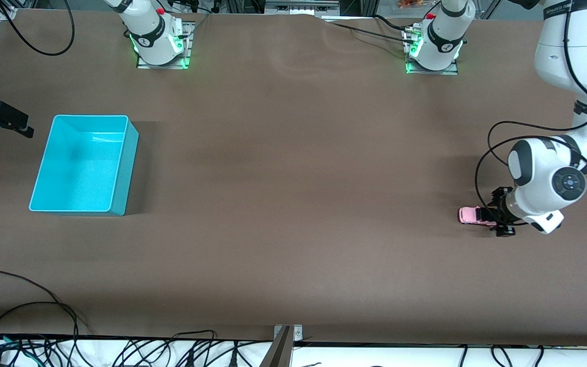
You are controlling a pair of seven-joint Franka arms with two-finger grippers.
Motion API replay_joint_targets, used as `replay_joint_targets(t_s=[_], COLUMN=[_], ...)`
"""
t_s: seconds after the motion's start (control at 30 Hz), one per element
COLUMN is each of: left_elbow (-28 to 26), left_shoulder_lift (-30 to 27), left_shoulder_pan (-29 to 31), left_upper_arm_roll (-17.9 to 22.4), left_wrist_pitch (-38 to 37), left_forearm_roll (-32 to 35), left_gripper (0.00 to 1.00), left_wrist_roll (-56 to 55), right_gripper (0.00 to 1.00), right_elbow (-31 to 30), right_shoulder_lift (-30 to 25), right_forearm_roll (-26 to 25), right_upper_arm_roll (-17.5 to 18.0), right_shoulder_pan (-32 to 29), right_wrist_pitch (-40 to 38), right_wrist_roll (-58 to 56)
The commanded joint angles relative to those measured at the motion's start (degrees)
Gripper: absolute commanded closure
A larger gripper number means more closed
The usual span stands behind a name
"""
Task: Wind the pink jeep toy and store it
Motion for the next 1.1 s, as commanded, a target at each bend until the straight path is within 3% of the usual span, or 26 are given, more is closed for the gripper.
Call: replay_joint_targets(t_s=[0.0,0.43,0.83,1.07], left_elbow=[1.1,1.9,14.8,18.2], left_shoulder_lift=[-5.0,-16.0,-17.7,-17.7], left_shoulder_pan=[0.3,0.2,0.1,-0.6], left_upper_arm_roll=[-0.1,-0.5,-0.9,-2.5], left_wrist_pitch=[-8.2,-14.1,-26.9,-27.9], left_forearm_roll=[1.4,1.3,0.4,0.2], left_gripper=[0.00,0.00,0.00,0.00], left_wrist_roll=[3.6,19.5,51.8,63.7], right_gripper=[0.00,0.00,0.00,0.00], right_elbow=[0.9,0.9,0.9,0.9], right_shoulder_lift=[0.3,0.3,0.3,0.3], right_forearm_roll=[-0.4,-0.4,-0.4,-0.4], right_upper_arm_roll=[0.0,0.0,0.0,0.0], right_shoulder_pan=[0.1,0.1,0.1,0.1], right_wrist_pitch=[-0.4,-0.3,-0.2,-0.3], right_wrist_roll=[-0.9,-0.9,-0.9,-0.9])
